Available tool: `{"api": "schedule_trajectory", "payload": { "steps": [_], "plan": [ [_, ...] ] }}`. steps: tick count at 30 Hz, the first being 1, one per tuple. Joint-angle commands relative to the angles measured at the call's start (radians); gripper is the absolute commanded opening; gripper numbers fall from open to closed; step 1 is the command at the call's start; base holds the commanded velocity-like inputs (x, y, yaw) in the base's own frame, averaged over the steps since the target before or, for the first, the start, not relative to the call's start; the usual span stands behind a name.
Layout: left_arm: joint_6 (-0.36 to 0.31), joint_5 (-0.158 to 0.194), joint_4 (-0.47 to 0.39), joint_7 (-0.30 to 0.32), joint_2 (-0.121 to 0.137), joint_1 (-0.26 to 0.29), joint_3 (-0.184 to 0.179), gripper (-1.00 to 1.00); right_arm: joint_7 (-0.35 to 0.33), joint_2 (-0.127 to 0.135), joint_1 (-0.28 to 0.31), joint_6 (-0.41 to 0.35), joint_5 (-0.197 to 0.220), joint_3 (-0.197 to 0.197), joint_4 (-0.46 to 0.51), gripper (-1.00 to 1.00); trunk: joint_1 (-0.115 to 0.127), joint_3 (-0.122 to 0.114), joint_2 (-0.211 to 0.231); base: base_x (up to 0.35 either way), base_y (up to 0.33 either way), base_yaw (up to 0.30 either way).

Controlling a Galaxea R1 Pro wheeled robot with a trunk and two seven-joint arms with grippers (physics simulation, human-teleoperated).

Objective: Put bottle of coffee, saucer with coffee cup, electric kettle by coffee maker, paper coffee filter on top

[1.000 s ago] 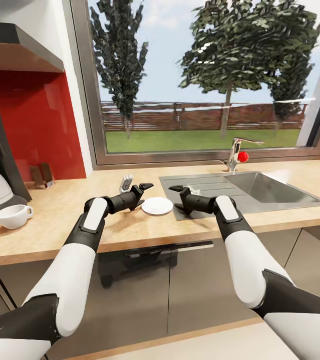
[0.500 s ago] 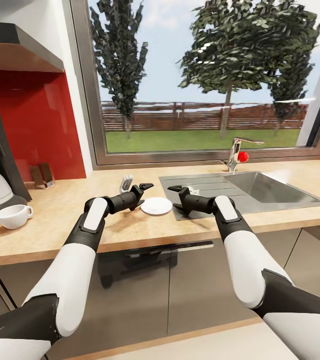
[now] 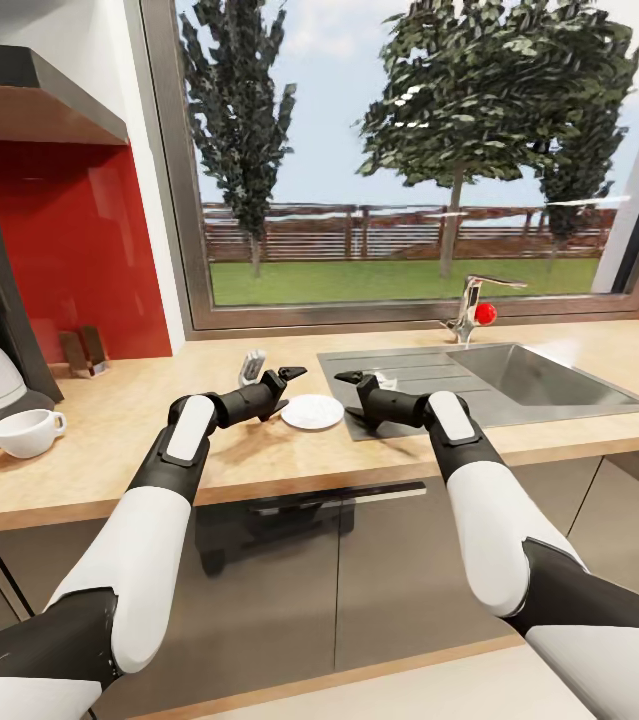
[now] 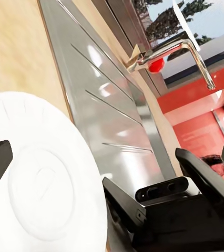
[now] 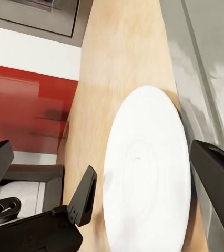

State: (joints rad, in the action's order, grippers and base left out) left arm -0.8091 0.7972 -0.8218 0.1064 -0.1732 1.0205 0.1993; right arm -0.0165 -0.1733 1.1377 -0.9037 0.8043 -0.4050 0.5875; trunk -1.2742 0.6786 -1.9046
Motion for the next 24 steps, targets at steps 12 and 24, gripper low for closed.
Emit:
{"api": "schedule_trajectory", "payload": {
  "steps": [12,24],
  "plan": [
    [-0.007,-0.006,0.003,0.005,-0.001,0.001,0.006,1.00,0.001,-0.001,0.001,-0.009,-0.032,-0.003,-0.056,1.00,0.000,0.001,0.000,0.000,0.000,0.000],
    [-0.006,-0.006,0.043,0.004,-0.001,0.001,0.026,1.00,0.000,-0.001,0.014,-0.009,-0.023,-0.003,-0.057,1.00,0.000,0.001,0.000,0.000,0.000,0.000]
  ]
}}
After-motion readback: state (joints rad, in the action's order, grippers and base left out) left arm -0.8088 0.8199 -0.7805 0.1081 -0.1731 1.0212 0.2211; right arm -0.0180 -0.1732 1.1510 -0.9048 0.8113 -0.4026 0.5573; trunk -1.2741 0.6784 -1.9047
